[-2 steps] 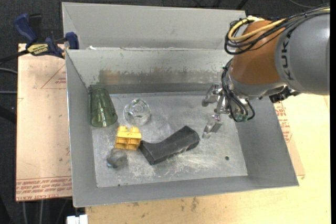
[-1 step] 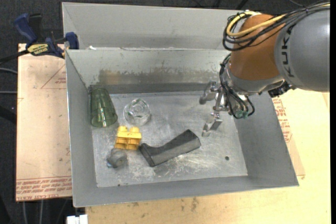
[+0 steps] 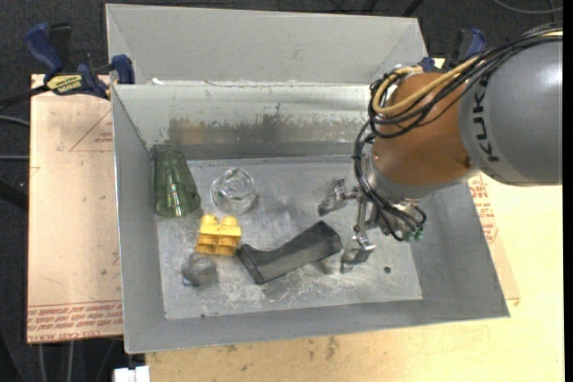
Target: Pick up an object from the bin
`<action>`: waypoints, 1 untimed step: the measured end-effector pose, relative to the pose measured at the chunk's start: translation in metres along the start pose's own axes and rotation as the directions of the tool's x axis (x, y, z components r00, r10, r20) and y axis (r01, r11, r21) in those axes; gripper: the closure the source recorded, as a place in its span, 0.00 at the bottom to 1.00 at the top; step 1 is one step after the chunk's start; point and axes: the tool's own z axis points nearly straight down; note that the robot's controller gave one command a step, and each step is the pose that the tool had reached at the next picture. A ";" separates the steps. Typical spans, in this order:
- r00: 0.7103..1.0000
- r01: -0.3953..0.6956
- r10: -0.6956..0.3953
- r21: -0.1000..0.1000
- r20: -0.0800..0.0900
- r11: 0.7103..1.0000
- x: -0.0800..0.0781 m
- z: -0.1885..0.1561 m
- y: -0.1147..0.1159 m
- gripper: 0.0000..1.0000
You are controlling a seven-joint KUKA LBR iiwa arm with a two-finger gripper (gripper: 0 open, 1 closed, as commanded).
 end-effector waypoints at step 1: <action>0.985 0.173 -0.173 -0.003 -0.024 0.985 -0.035 0.033 0.022 1.00</action>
Offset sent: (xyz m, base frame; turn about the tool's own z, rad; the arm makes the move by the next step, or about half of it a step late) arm 0.0000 0.0000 0.0000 0.0000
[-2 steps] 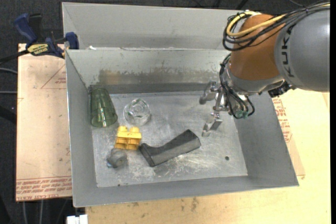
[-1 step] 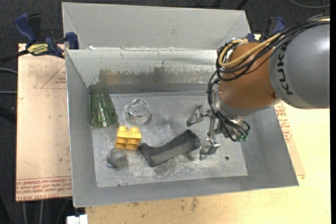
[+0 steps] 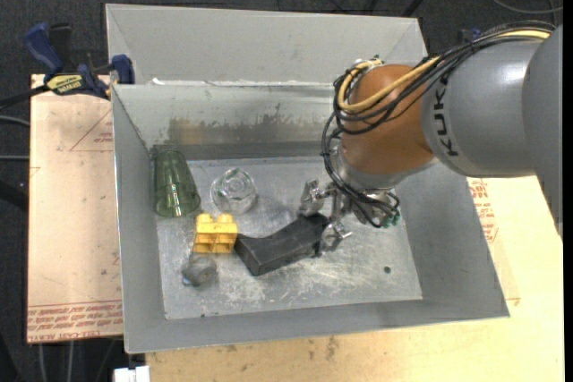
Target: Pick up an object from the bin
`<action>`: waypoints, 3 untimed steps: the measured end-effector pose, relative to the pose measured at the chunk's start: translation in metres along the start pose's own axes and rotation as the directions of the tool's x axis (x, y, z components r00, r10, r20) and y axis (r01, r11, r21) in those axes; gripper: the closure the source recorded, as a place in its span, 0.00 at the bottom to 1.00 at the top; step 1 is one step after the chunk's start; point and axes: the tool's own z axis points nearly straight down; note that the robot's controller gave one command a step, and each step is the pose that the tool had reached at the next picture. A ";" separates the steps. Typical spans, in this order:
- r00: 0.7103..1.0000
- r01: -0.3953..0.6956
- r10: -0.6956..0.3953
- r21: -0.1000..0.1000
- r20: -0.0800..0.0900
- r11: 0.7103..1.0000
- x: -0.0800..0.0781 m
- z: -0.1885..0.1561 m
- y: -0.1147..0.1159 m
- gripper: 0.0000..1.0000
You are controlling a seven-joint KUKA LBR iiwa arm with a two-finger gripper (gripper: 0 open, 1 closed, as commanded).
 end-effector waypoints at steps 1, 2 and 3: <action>1.000 0.000 0.000 0.000 0.001 1.000 0.000 0.000 0.000 1.00; 1.000 0.004 -0.004 0.001 0.017 1.000 0.011 -0.071 0.000 1.00; 1.000 0.005 -0.005 0.001 0.017 1.000 0.011 -0.071 0.000 1.00</action>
Offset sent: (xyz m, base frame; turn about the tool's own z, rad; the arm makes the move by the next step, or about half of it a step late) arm -0.0093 -0.0044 0.0725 -0.0065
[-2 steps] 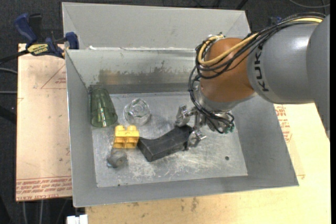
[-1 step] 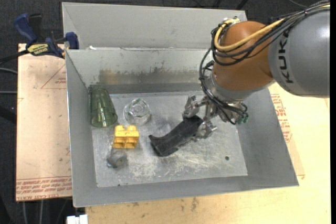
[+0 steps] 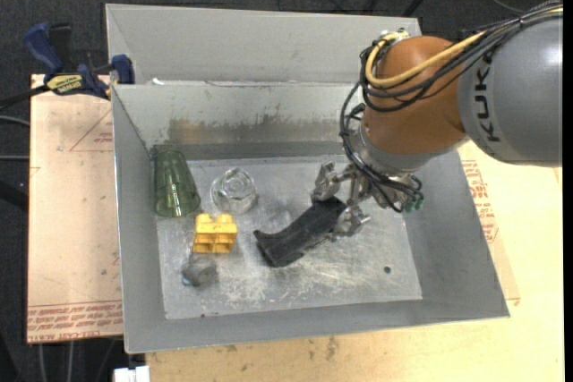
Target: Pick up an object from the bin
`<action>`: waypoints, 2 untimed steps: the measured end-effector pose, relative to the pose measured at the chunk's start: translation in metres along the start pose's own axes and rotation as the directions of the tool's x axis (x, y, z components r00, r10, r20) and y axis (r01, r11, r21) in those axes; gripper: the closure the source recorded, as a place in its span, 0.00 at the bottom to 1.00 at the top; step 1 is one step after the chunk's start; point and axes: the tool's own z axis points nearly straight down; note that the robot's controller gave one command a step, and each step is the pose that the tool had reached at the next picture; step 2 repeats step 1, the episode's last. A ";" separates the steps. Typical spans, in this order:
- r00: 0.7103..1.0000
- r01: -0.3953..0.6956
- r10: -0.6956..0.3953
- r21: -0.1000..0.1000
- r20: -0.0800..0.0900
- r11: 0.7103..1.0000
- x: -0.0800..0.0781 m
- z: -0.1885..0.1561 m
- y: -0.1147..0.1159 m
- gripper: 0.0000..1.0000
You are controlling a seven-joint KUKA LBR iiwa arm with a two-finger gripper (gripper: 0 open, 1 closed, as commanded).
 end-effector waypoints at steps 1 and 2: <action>1.000 0.029 -0.029 -0.001 -0.003 1.000 -0.004 -0.092 -0.002 1.00; 1.000 0.029 -0.029 -0.001 -0.003 1.000 -0.004 -0.092 -0.002 1.00</action>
Offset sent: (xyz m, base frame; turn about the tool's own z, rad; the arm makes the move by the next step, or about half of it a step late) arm 0.0000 0.0000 0.0000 0.0000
